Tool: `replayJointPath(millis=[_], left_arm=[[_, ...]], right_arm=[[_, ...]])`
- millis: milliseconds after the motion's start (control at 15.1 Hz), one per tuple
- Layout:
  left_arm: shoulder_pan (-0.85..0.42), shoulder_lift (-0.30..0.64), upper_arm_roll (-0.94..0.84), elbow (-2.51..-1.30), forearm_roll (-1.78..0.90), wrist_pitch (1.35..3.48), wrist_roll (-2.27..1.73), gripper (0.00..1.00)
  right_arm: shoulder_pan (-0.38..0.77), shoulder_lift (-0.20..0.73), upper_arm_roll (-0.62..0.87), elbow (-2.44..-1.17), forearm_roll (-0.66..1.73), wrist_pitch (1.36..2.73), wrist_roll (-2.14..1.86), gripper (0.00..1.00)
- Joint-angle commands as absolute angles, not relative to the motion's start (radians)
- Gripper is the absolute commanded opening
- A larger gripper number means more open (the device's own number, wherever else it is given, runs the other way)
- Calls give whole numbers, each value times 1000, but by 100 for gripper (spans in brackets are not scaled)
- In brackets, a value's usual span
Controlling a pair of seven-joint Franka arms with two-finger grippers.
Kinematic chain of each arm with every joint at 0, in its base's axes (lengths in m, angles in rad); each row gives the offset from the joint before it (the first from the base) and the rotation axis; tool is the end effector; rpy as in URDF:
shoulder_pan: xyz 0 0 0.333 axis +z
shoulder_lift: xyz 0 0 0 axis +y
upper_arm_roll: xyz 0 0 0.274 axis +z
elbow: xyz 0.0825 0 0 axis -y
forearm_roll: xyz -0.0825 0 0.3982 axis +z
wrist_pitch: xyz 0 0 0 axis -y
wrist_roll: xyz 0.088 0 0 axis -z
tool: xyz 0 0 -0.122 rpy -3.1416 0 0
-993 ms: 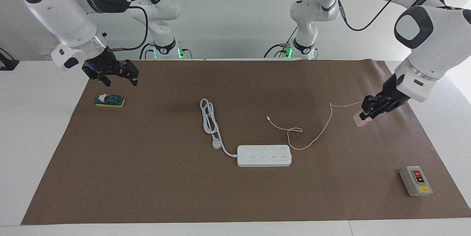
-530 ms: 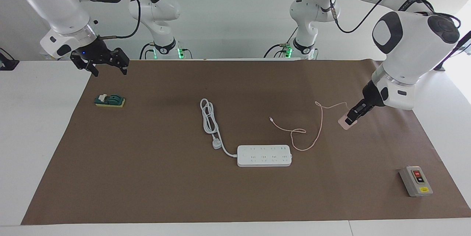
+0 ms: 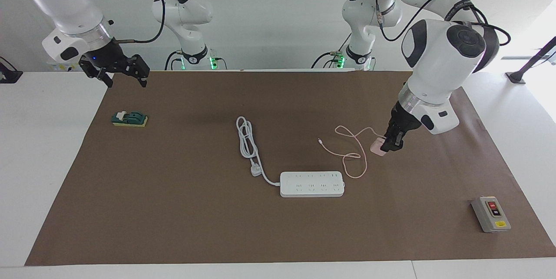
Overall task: Plug charger into power strip
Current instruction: 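Move the charger with the left gripper to a socket on the strip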
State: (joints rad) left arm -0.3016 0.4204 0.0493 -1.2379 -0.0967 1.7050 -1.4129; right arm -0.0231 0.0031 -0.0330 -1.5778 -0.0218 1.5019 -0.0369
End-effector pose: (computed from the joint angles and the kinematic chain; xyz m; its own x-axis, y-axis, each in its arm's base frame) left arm 0.6588 -0.1868 0.4797 0.3943 0.9165 -0.0678 0.9186 -0.3909 0.0582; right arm 0.5594 -0.0342 0.5567 0.9966 -0.0205 -0.0797 -0.0191 -0.9996 0.0190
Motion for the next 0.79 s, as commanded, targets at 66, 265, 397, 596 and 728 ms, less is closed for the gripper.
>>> replayJointPath(millis=[66, 265, 397, 596, 728], left_arm=[[-359, 489, 61, -1221, -74, 1776, -1682, 0], [-383, 534, 60, -1224, -40, 1819, -1838, 0], [-390, 563, 61, -1229, -34, 1839, -1853, 0], [-420, 586, 63, -1253, 41, 1868, -1940, 0], [-428, 586, 61, -1275, 49, 1894, -1973, 0]], right_arm=[[-32, 2, -20, -1559, -52, 1496, -28, 100], [-32, 2, -20, -1559, -49, 1499, -21, 100], [-34, 2, -18, -1559, -48, 1499, -23, 100], [-34, -2, -18, -1560, -48, 1500, -25, 100], [-32, -5, -18, -1560, -46, 1497, -28, 100]])
